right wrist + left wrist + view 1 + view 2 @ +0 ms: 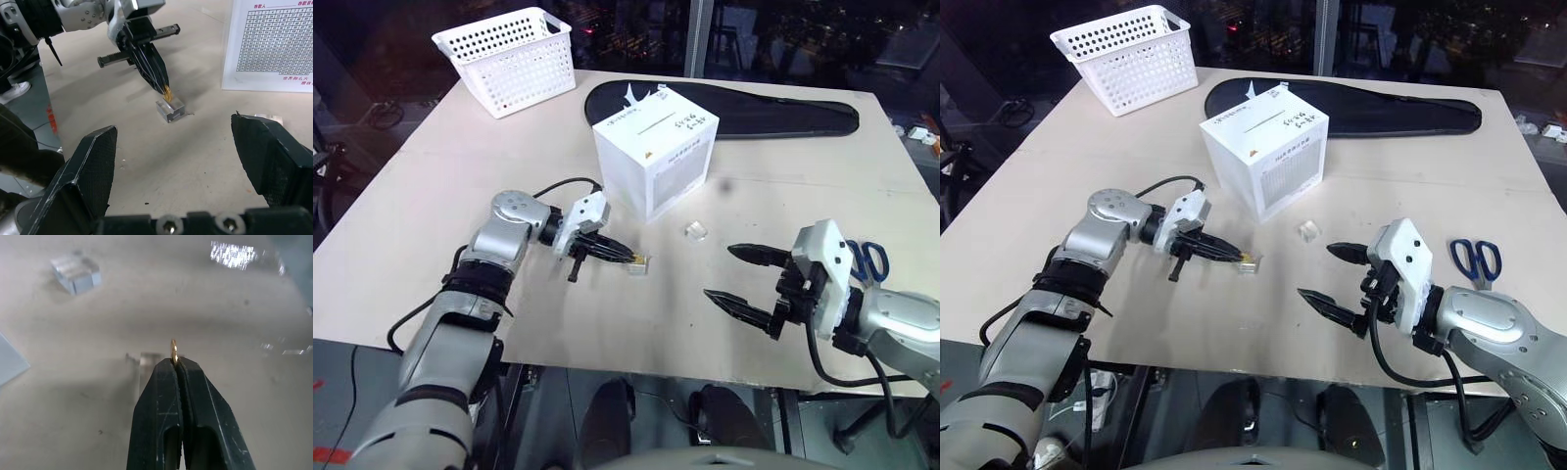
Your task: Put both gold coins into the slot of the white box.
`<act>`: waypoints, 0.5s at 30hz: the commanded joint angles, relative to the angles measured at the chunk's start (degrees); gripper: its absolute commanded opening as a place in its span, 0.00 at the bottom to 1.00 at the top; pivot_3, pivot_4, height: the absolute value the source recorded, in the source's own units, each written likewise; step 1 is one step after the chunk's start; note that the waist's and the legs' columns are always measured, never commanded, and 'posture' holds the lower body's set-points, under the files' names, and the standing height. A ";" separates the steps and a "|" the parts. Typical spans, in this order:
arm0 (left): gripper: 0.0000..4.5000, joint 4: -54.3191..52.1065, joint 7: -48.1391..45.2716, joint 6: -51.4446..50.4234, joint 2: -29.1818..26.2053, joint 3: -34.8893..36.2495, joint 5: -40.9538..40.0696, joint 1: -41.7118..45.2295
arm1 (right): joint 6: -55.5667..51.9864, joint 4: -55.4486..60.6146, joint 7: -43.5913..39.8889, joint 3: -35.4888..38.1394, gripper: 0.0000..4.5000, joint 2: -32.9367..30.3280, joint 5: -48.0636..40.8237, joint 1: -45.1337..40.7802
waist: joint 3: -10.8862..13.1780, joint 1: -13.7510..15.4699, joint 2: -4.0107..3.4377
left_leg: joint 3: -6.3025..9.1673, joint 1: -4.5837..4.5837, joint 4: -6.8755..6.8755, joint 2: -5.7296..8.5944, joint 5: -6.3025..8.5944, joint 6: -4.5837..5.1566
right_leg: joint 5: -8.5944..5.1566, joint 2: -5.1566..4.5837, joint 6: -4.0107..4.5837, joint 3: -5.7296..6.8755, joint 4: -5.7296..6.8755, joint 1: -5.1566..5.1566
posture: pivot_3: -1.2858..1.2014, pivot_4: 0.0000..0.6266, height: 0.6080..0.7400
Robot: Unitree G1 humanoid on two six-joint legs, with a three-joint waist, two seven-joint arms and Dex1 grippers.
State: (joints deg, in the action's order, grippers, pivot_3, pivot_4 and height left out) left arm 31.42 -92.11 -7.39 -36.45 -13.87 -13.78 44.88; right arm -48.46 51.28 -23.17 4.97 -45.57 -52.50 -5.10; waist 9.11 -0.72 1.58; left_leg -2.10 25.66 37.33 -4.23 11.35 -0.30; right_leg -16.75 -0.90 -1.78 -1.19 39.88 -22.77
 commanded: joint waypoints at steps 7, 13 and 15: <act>0.01 -18.49 19.58 -38.15 -0.96 19.53 -19.20 5.38 | 1.75 1.04 -0.02 1.07 0.90 1.05 0.01 -0.79 | 0.01 0.10 0.01 | 0.09 0.02 0.02 0.00 0.00 0.00 | -0.01 0.00 -0.02 0.07 0.01 0.02 | 0.52 0.24 1.00; 0.01 -13.65 40.42 -46.10 5.04 23.49 -17.37 20.00 | 2.33 -0.18 -0.27 0.52 0.90 2.22 0.49 -2.24 | 0.03 0.53 0.05 | 0.22 0.02 0.12 0.05 0.00 0.00 | -0.07 -0.02 -0.17 0.18 -0.01 0.14 | 0.52 0.24 1.00; 0.01 -9.10 43.65 -47.62 5.77 21.23 -14.68 24.46 | 2.50 -0.54 -0.50 0.24 0.90 2.35 0.91 -2.56 | 0.02 0.39 0.04 | 0.24 0.02 0.11 0.06 0.00 0.00 | -0.05 -0.01 -0.12 0.21 -0.01 0.14 | 0.52 0.24 1.00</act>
State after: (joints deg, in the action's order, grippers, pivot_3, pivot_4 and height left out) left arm 19.07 -51.95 -53.50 -30.76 8.54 -30.65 65.76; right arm -47.16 50.51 -23.38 4.80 -43.38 -51.94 -7.02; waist 9.14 -0.33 1.62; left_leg -1.88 25.67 37.43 -4.17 11.35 -0.30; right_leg -16.76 -0.91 -1.83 -1.01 39.88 -22.64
